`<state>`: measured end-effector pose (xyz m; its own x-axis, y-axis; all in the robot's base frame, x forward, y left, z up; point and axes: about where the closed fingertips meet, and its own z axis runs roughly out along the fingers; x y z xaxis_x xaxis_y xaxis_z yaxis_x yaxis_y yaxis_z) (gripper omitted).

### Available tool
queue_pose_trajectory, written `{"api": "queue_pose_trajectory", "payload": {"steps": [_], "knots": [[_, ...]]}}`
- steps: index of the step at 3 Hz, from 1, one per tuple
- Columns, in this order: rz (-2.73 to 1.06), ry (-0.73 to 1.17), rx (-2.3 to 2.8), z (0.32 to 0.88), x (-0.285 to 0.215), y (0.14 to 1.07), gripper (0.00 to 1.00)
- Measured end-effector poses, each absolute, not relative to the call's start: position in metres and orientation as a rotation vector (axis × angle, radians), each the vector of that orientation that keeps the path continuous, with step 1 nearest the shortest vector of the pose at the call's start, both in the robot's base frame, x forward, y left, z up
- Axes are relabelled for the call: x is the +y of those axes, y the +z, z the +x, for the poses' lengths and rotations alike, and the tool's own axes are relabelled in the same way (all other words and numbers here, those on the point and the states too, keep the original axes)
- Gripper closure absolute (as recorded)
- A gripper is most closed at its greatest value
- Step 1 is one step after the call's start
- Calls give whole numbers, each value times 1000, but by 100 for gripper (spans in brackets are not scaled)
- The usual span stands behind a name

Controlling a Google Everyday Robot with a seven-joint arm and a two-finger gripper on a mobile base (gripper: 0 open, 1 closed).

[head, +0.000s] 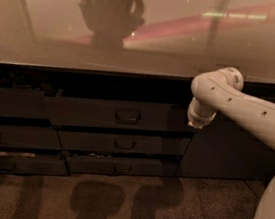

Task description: Open top drawer

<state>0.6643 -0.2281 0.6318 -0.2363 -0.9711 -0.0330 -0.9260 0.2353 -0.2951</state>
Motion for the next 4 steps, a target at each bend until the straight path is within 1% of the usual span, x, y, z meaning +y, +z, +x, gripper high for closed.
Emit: {"api": "queue_pose_trajectory", "payload": {"steps": [4], "knots": [[-1751,-349,2289,659,-235,658,100]]}}
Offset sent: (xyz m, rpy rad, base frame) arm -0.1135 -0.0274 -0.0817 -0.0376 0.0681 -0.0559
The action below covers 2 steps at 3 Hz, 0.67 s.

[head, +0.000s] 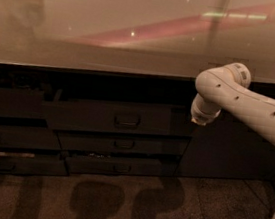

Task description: Open top drawer

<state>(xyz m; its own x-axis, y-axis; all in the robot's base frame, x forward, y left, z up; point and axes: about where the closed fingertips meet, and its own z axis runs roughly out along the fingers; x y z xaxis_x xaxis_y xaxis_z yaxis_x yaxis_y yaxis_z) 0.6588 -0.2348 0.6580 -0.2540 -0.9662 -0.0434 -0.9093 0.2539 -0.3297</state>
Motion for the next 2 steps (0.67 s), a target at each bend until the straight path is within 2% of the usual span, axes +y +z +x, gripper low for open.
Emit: {"api": "queue_pose_trajectory", "payload": {"steps": [2], "knots": [[-1743,-369,2283,648,-239,665,100]]}}
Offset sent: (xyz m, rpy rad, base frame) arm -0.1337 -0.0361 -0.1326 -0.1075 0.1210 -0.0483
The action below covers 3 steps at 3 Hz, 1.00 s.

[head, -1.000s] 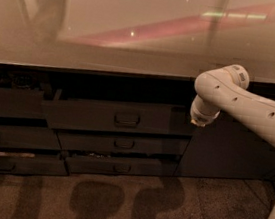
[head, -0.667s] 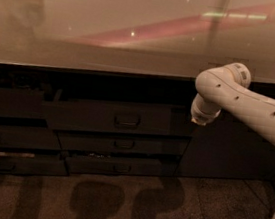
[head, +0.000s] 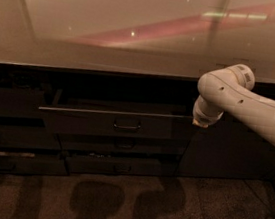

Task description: Open top drawer

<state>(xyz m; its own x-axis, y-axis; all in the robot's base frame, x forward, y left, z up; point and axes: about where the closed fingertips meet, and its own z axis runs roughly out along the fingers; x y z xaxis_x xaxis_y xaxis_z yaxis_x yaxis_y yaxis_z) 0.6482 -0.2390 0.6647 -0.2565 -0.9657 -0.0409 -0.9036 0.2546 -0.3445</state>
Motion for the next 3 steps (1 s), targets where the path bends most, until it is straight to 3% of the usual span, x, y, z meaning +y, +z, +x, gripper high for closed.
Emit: {"api": "queue_pose_trajectory", "payload": {"steps": [3], "knots": [[-1746,-362,2276,637,-240,667,100]]}}
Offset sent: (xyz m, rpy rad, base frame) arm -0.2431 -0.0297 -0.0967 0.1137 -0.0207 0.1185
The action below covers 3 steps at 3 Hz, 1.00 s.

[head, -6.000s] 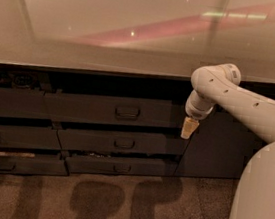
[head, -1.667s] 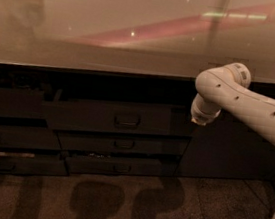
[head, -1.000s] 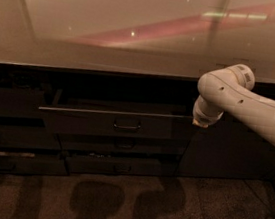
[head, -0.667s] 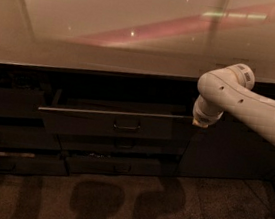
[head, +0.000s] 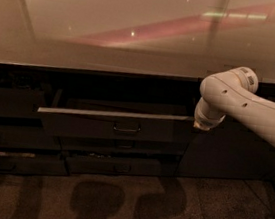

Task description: Open top drawer

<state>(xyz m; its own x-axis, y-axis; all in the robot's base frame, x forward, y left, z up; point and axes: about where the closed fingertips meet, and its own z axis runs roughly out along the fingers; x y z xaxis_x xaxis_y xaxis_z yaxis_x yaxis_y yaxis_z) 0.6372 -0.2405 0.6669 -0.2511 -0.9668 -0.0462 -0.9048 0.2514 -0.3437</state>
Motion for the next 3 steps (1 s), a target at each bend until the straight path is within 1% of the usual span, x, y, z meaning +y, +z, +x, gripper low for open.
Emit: {"api": "queue_pose_trajectory", "payload": {"steps": [3], "knots": [[-1748,-361,2262,613,-244,663,100]]}}
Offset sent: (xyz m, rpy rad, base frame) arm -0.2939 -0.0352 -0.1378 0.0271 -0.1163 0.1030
